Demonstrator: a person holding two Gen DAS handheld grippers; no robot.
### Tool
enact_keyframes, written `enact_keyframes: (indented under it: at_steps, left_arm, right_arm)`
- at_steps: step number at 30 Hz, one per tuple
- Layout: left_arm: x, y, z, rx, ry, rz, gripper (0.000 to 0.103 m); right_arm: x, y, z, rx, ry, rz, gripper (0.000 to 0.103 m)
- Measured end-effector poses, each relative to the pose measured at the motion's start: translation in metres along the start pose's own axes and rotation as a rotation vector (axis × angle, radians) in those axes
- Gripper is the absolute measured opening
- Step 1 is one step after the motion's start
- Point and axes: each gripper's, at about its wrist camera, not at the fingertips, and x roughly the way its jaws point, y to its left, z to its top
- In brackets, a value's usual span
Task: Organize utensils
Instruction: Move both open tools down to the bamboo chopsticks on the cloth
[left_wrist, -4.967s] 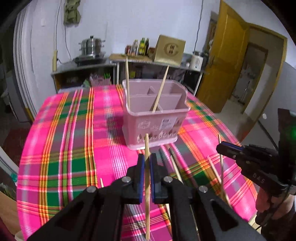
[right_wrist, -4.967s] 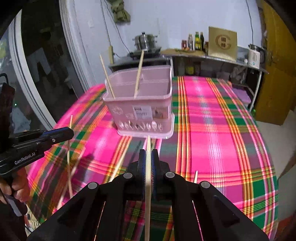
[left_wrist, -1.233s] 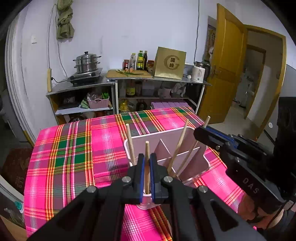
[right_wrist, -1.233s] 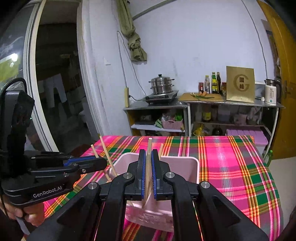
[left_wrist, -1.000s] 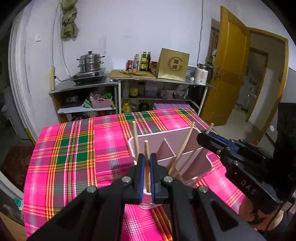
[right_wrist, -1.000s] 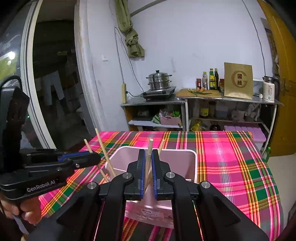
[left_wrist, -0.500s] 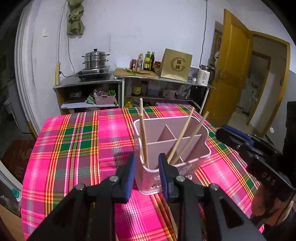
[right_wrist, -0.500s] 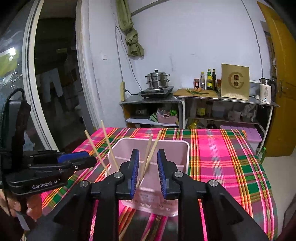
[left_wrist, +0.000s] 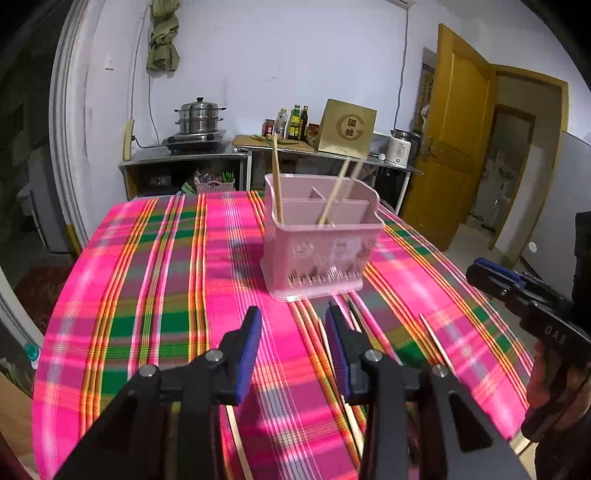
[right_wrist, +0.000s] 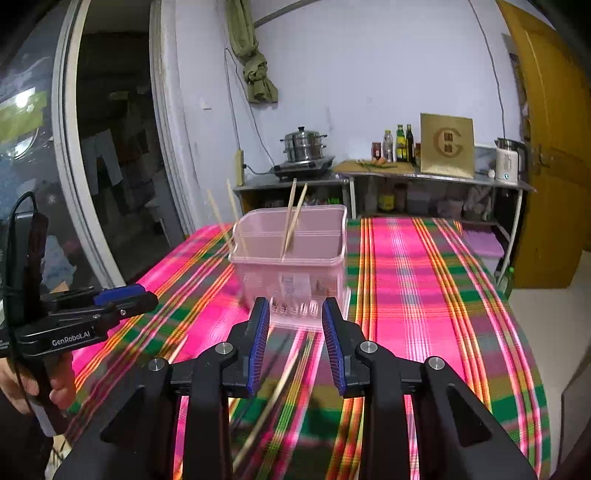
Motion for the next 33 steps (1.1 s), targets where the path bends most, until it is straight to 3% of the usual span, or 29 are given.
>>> enact_keyframes:
  at_steps: [10, 17, 33]
  left_arm:
    - [-0.029, -0.011, -0.05, -0.024, 0.009, -0.02, 0.037]
    - [-0.039, -0.014, -0.071, -0.027, 0.02, -0.022, 0.037]
    - [-0.021, -0.024, -0.073, -0.018, 0.078, -0.034, 0.037]
  right_arm:
    - [-0.041, -0.003, -0.055, 0.055, 0.047, 0.0, 0.03]
    - [-0.057, -0.002, -0.074, 0.064, 0.058, -0.001, 0.03]
    - [-0.047, -0.015, -0.084, 0.095, 0.1, -0.035, 0.03]
